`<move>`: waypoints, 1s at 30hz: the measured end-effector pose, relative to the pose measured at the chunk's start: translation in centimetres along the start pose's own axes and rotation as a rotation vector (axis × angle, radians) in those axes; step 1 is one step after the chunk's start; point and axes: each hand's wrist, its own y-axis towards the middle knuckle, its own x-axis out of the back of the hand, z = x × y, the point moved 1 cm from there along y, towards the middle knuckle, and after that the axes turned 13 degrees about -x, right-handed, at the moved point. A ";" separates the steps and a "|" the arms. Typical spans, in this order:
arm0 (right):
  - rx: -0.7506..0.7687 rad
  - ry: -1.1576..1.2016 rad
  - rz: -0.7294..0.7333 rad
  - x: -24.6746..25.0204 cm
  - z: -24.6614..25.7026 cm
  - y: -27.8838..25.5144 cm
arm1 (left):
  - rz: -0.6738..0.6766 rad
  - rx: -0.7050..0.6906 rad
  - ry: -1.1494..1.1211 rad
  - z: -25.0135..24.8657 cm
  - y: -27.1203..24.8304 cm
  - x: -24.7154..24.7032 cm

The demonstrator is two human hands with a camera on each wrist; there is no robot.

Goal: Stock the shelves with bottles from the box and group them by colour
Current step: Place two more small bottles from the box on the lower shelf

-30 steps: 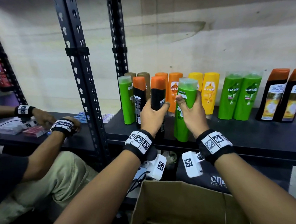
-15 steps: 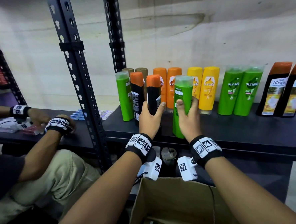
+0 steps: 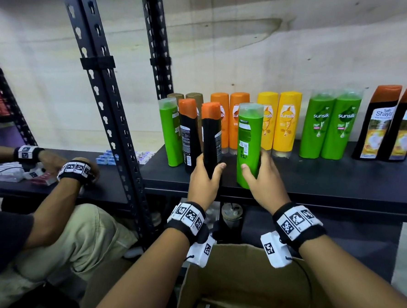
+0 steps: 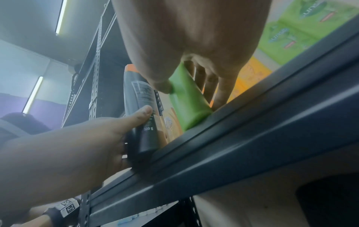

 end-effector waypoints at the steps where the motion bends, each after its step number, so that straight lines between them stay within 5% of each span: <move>1: -0.014 -0.023 0.015 -0.1 0.1 0.3 | 0.002 0.006 0.002 0.1 0.1 -0.1; 15: -0.284 -0.193 0.140 -3.0 2.1 5.9 | 0.038 0.147 0.072 0.8 2.8 -2.0; 30: -0.307 -0.160 0.072 -4.3 1.5 6.6 | 0.045 0.176 0.091 0.9 3.2 -1.9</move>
